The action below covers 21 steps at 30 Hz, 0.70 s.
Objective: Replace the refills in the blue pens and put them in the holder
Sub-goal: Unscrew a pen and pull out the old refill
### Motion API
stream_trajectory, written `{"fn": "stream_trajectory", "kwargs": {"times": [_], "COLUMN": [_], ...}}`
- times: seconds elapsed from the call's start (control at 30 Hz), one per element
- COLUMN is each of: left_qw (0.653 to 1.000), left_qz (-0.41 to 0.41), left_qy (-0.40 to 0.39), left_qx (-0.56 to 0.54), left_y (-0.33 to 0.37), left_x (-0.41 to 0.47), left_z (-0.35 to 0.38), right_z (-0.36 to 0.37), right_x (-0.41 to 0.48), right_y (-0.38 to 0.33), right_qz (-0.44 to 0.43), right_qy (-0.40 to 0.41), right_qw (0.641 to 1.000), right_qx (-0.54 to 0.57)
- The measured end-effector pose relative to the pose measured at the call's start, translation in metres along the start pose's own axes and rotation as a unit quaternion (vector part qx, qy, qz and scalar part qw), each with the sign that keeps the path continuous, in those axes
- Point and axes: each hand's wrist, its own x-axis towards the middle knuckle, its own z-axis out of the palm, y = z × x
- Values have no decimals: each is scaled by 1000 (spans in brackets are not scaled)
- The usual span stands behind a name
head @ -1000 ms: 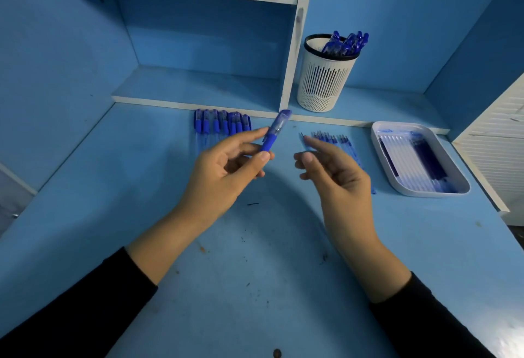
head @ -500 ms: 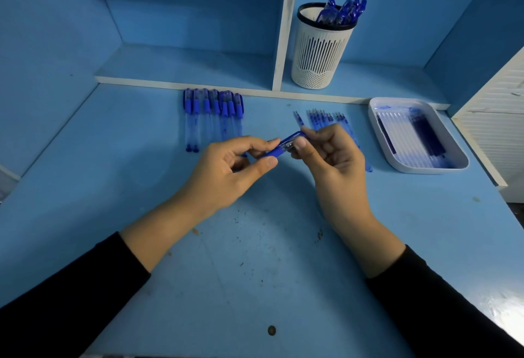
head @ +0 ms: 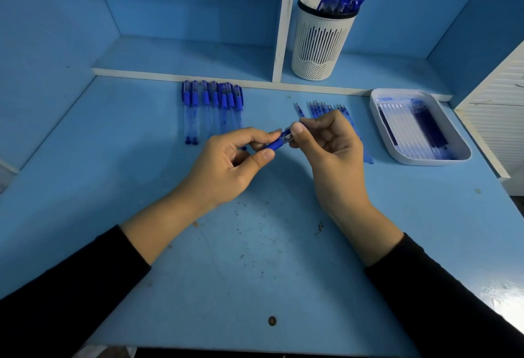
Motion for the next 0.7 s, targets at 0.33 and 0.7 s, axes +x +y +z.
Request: {"fn": "stream_trajectory", "kwargs": {"times": [0.33,0.7], "left_qw": [1000,997], "left_qz": [-5,12], "left_qy": [-26,-58], "left_qx": [-4,52], "left_y": [0,4], "left_x": [1,-3], "left_z": [-1,-1], "right_z": [-1,-3], "right_x": [2,12], "right_y": [3,1], "right_qz": [-28,-49], "right_qy": [2,10], "right_qw": [999,999], "right_qx": [-30,13]}}
